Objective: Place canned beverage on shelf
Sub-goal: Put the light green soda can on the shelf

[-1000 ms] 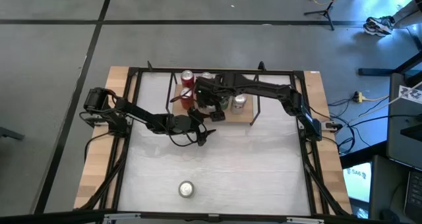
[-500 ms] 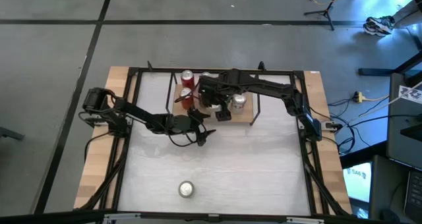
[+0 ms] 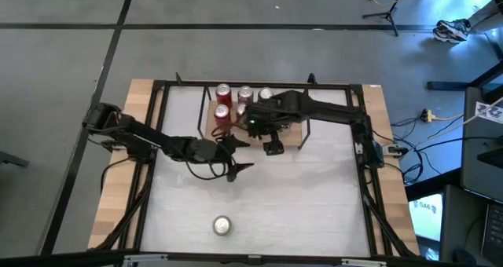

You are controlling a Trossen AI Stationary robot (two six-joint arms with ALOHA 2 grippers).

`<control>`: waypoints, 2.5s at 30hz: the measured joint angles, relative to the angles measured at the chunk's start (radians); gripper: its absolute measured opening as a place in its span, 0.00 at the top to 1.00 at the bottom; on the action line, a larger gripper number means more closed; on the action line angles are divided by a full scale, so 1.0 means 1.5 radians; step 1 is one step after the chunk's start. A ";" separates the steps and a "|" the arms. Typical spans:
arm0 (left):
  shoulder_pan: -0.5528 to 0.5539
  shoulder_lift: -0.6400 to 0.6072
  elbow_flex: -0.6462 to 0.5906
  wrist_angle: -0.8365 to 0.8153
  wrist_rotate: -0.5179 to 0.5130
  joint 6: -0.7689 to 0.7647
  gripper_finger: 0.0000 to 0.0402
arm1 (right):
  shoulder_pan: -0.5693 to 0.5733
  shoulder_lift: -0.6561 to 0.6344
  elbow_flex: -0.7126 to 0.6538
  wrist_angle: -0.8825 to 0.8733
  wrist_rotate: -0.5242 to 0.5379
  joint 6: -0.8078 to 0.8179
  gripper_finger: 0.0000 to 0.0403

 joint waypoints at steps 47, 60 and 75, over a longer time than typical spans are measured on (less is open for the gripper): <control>-0.377 -0.183 0.000 -0.167 -0.045 -0.025 0.13 | 0.209 -0.029 -0.001 0.314 -0.061 0.309 0.01; -0.376 -0.183 0.000 -0.168 -0.044 -0.024 0.13 | 0.267 -0.007 0.000 0.412 -0.055 0.300 0.01; -0.376 -0.183 0.000 -0.184 -0.040 -0.023 0.13 | 0.324 0.071 -0.001 0.460 -0.049 0.298 0.01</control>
